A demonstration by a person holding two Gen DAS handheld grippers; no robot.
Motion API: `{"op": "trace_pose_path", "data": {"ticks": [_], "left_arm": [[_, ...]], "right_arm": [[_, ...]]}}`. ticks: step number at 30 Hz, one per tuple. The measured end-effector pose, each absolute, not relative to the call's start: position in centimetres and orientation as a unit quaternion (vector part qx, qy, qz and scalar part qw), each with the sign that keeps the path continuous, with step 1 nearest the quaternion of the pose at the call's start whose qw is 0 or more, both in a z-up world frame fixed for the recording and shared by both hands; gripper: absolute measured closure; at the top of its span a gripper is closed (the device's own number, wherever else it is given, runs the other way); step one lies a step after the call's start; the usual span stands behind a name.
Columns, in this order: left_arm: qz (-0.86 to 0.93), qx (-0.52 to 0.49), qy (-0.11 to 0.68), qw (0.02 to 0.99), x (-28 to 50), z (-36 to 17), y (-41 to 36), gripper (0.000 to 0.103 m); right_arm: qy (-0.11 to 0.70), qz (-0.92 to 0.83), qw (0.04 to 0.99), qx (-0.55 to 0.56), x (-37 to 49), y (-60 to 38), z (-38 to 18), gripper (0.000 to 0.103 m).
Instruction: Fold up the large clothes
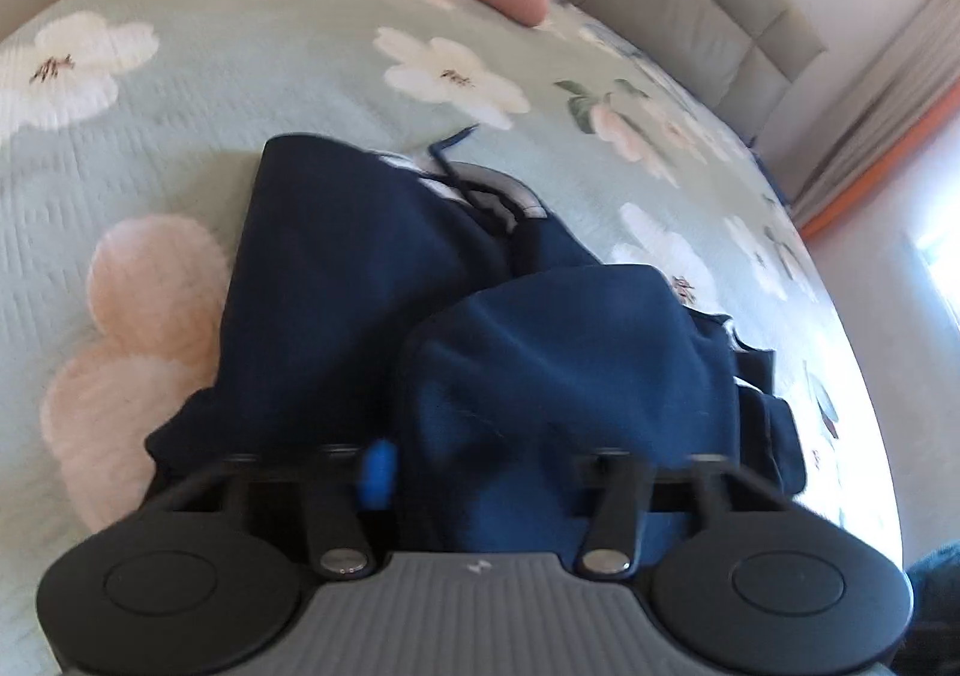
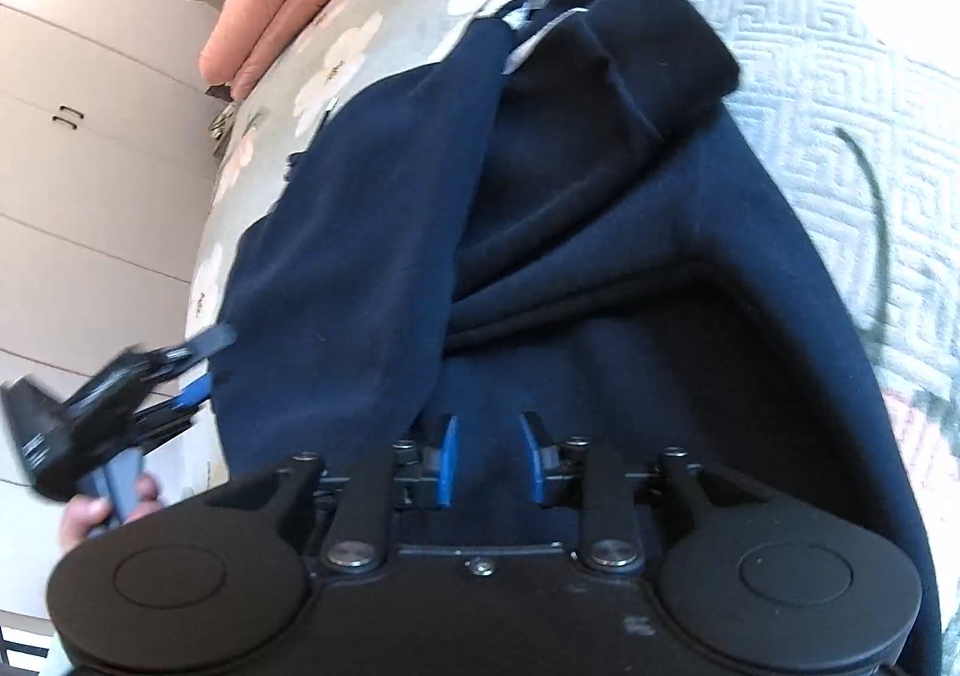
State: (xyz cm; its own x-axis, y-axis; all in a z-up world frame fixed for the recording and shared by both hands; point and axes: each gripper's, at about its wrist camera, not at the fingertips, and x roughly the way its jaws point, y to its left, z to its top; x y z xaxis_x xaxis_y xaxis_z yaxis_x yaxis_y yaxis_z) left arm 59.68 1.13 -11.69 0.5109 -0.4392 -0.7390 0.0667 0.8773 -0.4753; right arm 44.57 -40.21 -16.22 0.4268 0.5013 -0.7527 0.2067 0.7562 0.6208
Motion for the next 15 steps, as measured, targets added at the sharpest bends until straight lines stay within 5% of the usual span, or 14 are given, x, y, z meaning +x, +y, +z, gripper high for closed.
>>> {"op": "trace_pose_path", "data": {"ticks": [1, 9, 11, 13, 15], "left_arm": [[-0.149, -0.204, 0.467, 0.847, 59.6, -11.6, 1.2, 0.095], [-0.358, -0.138, 0.326, 0.864, 52.1, -0.5, -3.1, 0.095], [-0.408, -0.043, 0.346, 0.844, 50.0, 0.1, -6.1, 0.086], [-0.429, 0.062, 0.43, 0.792, 48.0, -2.8, -8.8, 0.047], [-0.371, 0.158, 0.482, 0.778, 45.3, -6.9, -9.2, 0.055]], "right_arm": [[0.526, 0.1, 0.777, 0.333, 44.7, -39.7, -15.9, 0.071], [0.495, 0.112, 0.806, 0.304, 42.2, -41.6, -12.0, 0.064], [0.49, 0.096, 0.814, 0.298, 41.1, -42.5, -11.2, 0.059], [0.496, 0.076, 0.817, 0.284, 40.5, -43.3, -10.3, 0.051], [0.505, 0.055, 0.822, 0.258, 40.1, -43.8, -9.9, 0.047]]}}
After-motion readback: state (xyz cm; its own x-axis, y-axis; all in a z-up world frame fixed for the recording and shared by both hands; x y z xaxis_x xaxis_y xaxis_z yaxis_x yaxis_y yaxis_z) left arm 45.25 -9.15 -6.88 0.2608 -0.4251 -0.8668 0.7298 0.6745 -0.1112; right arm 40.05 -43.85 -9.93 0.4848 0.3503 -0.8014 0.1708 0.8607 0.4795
